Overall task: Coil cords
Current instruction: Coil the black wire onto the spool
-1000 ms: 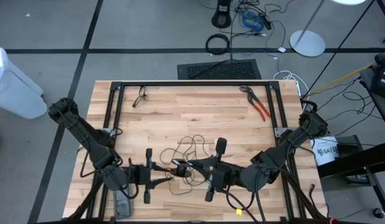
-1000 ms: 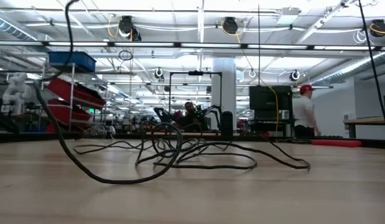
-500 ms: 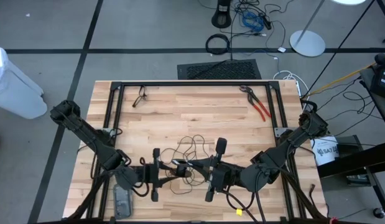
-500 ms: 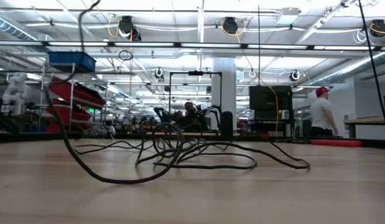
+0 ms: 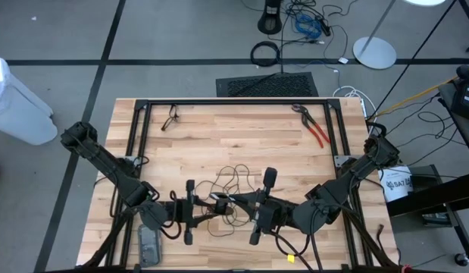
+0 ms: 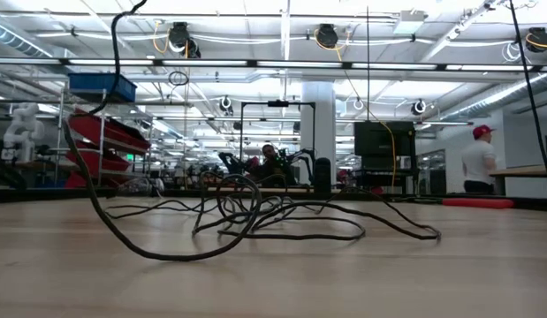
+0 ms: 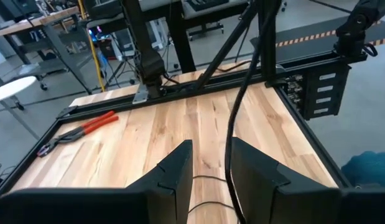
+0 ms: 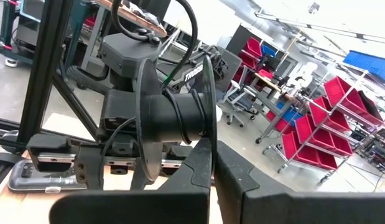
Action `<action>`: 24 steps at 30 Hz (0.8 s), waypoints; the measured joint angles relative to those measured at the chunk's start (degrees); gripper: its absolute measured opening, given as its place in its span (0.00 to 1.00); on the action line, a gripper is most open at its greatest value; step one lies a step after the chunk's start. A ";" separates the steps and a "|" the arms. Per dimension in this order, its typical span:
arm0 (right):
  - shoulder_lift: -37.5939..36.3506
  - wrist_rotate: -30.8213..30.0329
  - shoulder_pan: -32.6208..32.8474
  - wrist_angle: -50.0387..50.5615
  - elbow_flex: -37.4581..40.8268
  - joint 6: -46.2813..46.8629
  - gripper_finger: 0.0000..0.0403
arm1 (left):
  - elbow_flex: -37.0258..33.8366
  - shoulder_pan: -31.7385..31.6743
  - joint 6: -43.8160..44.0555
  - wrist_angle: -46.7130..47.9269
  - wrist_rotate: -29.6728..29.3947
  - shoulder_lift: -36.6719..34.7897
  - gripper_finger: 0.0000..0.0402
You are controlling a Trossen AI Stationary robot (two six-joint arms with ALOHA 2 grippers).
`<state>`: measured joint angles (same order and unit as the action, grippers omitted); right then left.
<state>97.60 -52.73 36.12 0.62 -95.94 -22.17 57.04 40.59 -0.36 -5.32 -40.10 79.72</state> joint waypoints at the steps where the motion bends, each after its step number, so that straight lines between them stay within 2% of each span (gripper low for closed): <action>1: 0.00 -0.06 0.00 0.04 0.00 0.00 0.00 | 0.00 0.14 0.00 0.02 0.02 0.00 0.28; 7: 0.00 -0.13 0.00 0.07 0.00 0.00 0.00 | 0.00 0.82 0.10 0.04 0.02 -0.27 0.28; 10: 0.00 -0.13 0.00 0.09 0.00 0.00 0.00 | 0.02 0.80 2.90 0.22 0.14 -1.25 0.28; 24: 0.00 -0.18 0.00 0.11 0.00 0.00 0.00 | 0.07 0.62 5.98 5.65 0.26 -2.95 0.27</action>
<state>97.60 -52.90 36.12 0.73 -95.94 -22.17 57.10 41.21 5.62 0.33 -39.84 76.77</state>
